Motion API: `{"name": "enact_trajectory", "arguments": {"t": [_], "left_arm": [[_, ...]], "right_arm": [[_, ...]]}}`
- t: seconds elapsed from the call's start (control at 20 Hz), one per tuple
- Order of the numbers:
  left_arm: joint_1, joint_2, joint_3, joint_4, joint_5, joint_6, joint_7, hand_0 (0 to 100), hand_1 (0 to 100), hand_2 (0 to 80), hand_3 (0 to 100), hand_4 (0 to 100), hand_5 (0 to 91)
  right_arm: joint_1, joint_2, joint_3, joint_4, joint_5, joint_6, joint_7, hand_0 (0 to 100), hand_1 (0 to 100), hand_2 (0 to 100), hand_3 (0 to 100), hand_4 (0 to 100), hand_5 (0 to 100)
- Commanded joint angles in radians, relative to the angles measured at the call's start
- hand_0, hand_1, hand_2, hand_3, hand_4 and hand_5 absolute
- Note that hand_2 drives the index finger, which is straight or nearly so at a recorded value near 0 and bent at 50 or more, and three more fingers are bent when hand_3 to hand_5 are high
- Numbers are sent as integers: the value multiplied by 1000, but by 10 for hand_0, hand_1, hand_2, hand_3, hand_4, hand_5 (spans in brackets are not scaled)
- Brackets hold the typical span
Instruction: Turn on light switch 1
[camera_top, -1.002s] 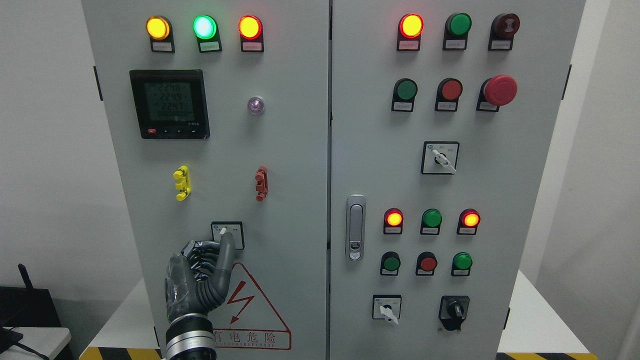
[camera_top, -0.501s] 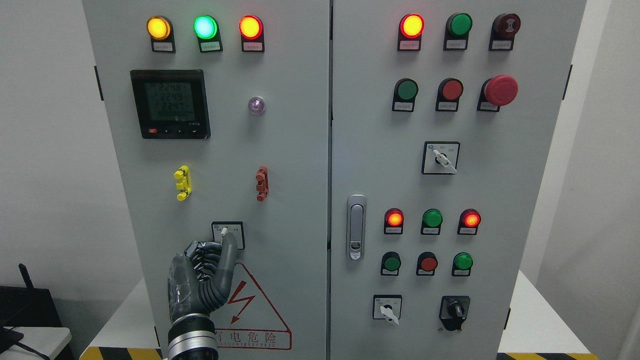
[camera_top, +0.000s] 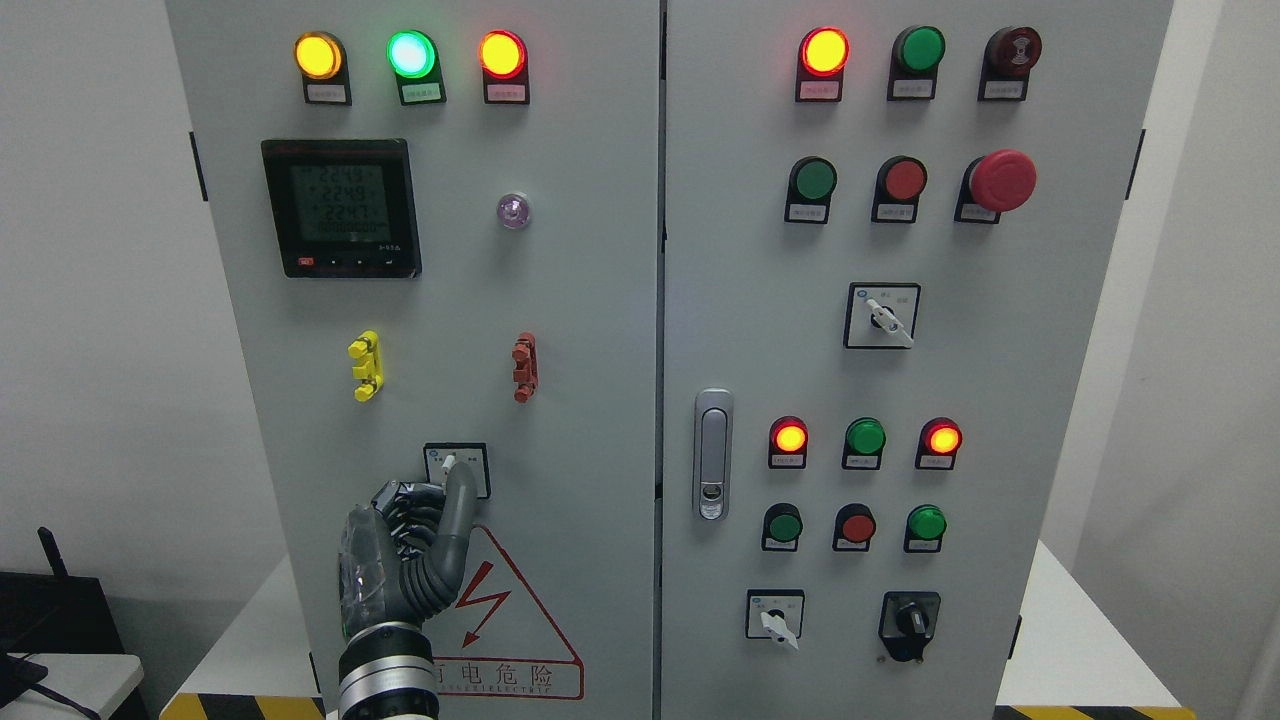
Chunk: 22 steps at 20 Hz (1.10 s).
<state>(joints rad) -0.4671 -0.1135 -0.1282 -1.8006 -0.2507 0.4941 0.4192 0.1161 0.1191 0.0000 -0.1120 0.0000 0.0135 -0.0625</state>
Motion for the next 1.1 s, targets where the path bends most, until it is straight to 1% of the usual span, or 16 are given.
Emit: {"name": "enact_trajectory", "arguments": {"t": [0.0,0.5,1.05], "left_arm": [[-8,0,-2,1,-1,4,0,224,339,572,768,819,768],[-10,0,-4,1,-7,4,0,230,345,576,768,820,769],[-18,0,-7,6,-12,24,-2,295,360,576,770,823,771]], "right_arm": [[-1,1,17,0,-25,0,0,120,389,0,0,0,0],[0,0,17,0,-25,-1,0,120,389,0,0,0,0],[-1,1,17,0,-25,0,0,120,389,0,0,0,0]]}}
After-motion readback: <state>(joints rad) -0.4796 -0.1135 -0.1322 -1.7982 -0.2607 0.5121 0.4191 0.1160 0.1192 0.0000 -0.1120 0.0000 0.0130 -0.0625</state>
